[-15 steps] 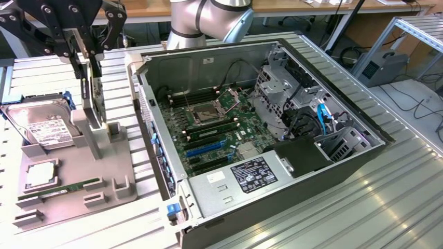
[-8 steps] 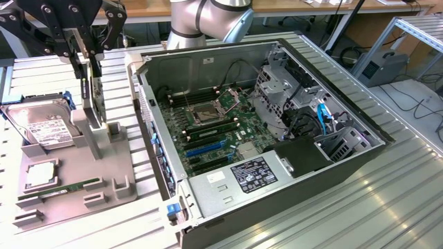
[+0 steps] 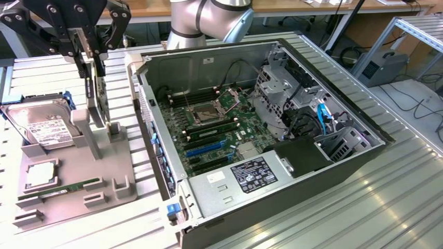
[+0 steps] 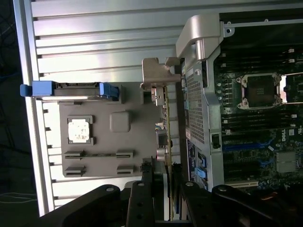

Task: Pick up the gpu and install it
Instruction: 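Pick up the gpu and move the gpu toward the slot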

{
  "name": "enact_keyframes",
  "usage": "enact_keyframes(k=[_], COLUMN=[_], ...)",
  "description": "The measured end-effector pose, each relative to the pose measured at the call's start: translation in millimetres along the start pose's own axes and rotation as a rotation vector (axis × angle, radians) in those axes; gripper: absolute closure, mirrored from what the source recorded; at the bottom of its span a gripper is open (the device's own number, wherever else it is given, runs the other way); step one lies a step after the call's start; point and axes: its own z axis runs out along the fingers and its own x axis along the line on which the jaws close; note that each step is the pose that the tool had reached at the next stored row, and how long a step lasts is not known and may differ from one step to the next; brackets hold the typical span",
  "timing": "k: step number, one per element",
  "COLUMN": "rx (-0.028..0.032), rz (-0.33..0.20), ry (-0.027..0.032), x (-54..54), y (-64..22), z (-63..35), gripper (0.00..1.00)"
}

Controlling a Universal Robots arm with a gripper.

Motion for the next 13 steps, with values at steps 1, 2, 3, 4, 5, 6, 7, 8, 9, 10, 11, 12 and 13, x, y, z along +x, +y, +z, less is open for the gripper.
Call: enact_keyframes(k=[1,2,3,4,5,6,7,8,9,10,11,12,13], rx=[-0.0001,-0.0001,-0.0001,0.0000,0.0000,0.0000,0.0000,0.0000,0.0000,0.0000,0.0001,0.0002,0.0003], rz=[0.000,0.000,0.000,0.000,0.000,0.000,0.000,0.000,0.000,0.000,0.000,0.000,0.000], ry=[-0.0001,-0.0001,-0.0001,0.0000,0.0000,0.0000,-0.0001,0.0000,0.0000,-0.0001,-0.0001,0.0000,-0.0001], x=[-0.7,-1.6,-2.6,-8.5,-16.5,-21.3,-26.5,-29.2,-34.8,-40.3,-44.9,-48.0,-53.0], y=[0.1,0.1,0.2,0.6,1.3,1.6,2.0,2.2,2.7,3.1,3.5,3.7,4.1], z=[0.1,0.1,0.1,0.3,0.5,0.6,0.8,0.9,1.0,1.2,1.3,1.4,1.6], gripper=[0.73,0.73,0.73,0.73,0.73,0.73,0.73,0.73,0.73,0.73,0.73,0.73,0.73])
